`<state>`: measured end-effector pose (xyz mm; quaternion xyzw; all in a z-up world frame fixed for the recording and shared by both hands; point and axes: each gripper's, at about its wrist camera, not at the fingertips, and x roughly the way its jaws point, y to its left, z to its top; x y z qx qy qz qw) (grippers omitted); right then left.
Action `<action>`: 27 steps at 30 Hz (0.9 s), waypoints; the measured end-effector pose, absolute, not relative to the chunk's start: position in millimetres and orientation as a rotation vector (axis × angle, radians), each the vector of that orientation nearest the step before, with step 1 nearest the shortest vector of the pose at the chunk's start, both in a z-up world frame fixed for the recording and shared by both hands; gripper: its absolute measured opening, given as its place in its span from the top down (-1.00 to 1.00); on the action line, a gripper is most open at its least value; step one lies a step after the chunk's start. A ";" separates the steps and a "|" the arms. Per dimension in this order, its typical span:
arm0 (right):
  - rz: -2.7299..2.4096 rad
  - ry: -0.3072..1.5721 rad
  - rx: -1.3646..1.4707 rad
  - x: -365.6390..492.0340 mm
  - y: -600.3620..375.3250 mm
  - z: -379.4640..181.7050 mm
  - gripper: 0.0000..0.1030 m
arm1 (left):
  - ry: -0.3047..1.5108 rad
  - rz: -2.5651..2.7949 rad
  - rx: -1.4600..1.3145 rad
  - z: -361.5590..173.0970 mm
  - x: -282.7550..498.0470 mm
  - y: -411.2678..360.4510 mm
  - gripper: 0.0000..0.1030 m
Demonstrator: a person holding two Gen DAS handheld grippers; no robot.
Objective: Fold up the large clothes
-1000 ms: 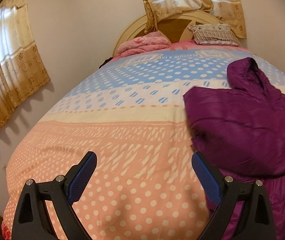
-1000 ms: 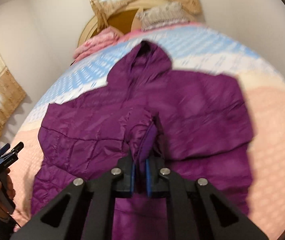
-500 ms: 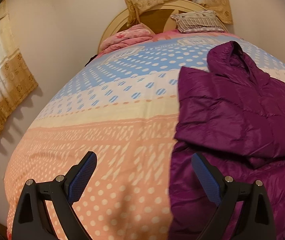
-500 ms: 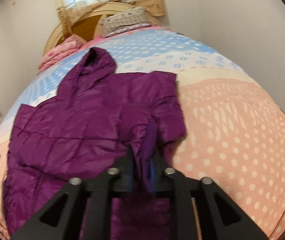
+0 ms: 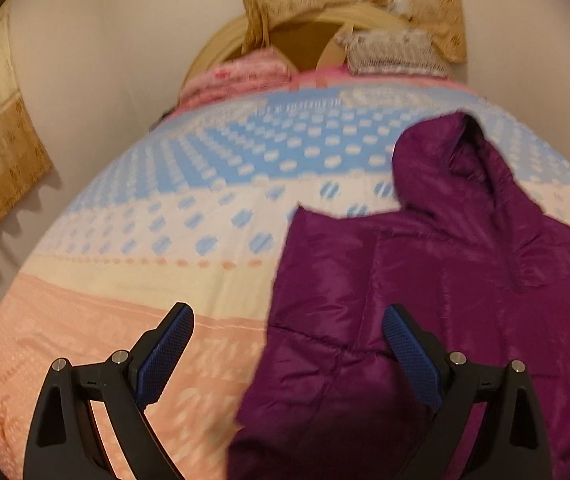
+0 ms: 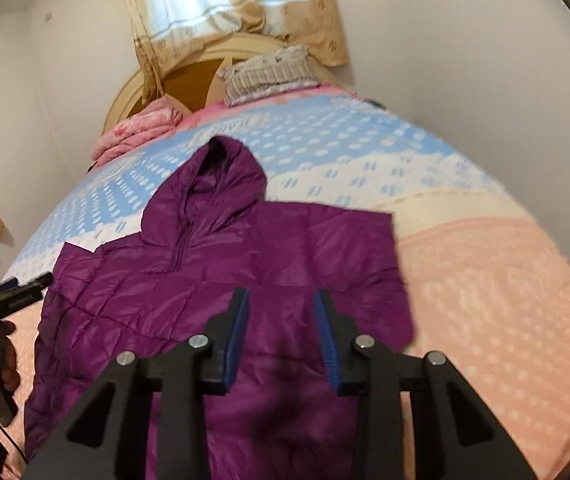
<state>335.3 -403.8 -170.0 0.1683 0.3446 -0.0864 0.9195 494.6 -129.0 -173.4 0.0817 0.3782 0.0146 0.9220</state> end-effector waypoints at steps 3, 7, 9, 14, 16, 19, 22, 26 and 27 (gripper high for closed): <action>-0.208 0.758 0.345 353.9 -409.8 -195.4 0.29 | 0.819 0.042 0.180 -200.4 507.6 -132.2 -0.86; -0.224 0.789 0.334 356.5 -411.7 -220.5 0.37 | 0.868 0.023 0.144 -229.1 514.1 -129.2 -0.87; -0.226 0.788 0.335 353.5 -411.6 -222.1 0.37 | 0.872 0.008 0.112 -233.5 513.8 -125.5 -0.87; -0.235 0.797 0.317 356.7 -409.6 -228.0 0.37 | 0.878 -0.008 0.077 -237.8 514.4 -123.6 -0.88; -0.234 0.802 0.317 358.1 -410.1 -229.6 0.37 | 0.882 -0.011 0.072 -238.3 516.0 -123.8 -0.89; -0.233 0.805 0.320 357.2 -411.3 -227.0 0.37 | 0.882 0.009 0.085 -233.6 513.7 -122.8 -0.89; -0.258 0.705 0.330 338.1 -414.8 -201.5 0.32 | 0.821 0.069 0.072 -204.4 499.9 -114.5 -0.89; -0.314 0.577 0.344 330.4 -427.9 -161.9 0.28 | 0.713 0.035 -0.020 -161.9 499.6 -103.0 -0.89; -0.318 0.583 0.360 338.0 -432.4 -158.5 0.28 | 0.716 0.031 -0.015 -158.7 509.1 -104.8 -0.89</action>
